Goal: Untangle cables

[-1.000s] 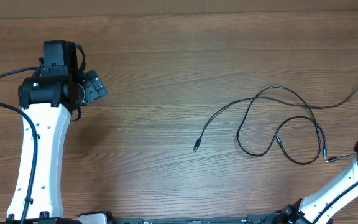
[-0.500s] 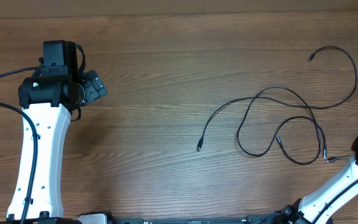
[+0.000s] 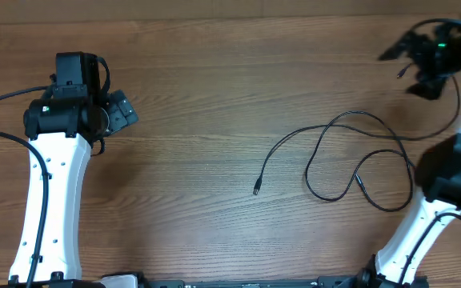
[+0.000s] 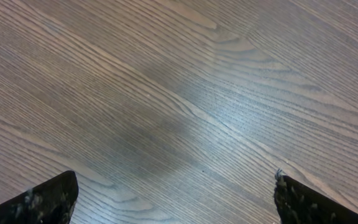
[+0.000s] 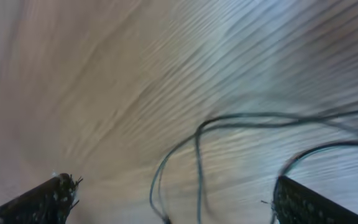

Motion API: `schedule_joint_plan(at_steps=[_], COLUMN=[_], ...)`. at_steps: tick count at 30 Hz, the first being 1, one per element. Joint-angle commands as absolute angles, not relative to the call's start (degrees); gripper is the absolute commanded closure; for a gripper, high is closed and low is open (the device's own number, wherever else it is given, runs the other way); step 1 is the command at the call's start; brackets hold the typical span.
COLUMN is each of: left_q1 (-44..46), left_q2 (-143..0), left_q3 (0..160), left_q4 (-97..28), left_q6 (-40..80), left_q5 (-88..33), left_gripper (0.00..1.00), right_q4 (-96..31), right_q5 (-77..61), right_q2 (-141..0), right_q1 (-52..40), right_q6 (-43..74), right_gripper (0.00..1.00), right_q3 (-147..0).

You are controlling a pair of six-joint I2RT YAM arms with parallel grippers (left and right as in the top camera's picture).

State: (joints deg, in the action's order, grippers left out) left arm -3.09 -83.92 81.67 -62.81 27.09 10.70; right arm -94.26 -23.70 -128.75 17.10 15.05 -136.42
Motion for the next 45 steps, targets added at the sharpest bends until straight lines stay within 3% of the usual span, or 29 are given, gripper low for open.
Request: schedule_joint_plan(at_steps=[1, 9, 18, 26, 34, 36, 40, 45], left_q1=[-2.98, -2.98, -2.98, -2.98, -2.98, -2.98, -2.98, -2.98], left_q2=[-84.27, -84.27, -84.27, -84.27, -84.27, -84.27, -84.27, -84.27], left_q3=[81.58, 81.58, 81.58, 81.58, 81.58, 81.58, 81.58, 81.58], left_q4=[-62.78, -62.78, -62.78, -62.78, -62.78, -62.78, -62.78, -62.78], left_q6=[28.32, 28.29, 28.32, 28.32, 28.32, 28.32, 28.32, 28.32], left_q5=[10.48, 10.48, 10.48, 10.48, 10.48, 10.48, 10.46, 10.48], left_gripper=[0.0, 0.0, 0.0, 0.0, 0.0, 0.0, 0.0, 0.0], right_q4=[-97.06, -97.06, -96.05, -83.83, -74.98, -73.56, -68.88, -65.41], right_q5=[-23.05, -13.37, -9.1, -7.4, -7.03, -7.05, -7.03, -5.98], right_q2=[-126.34, -126.34, -126.34, -126.34, -126.37, -126.37, -126.41, -126.45], right_q1=[10.59, -3.64, -12.34, -21.65, -24.21, -24.21, -24.27, -24.27], right_q6=[16.95, 30.35, 33.65, 38.11, 43.51, 43.51, 43.48, 43.48], right_gripper=[0.0, 0.0, 0.0, 0.0, 0.01, 0.09, 0.5, 0.92], right_q3=[-137.23, -132.94, -123.2, -110.76, -100.44, -99.39, -96.31, -94.06])
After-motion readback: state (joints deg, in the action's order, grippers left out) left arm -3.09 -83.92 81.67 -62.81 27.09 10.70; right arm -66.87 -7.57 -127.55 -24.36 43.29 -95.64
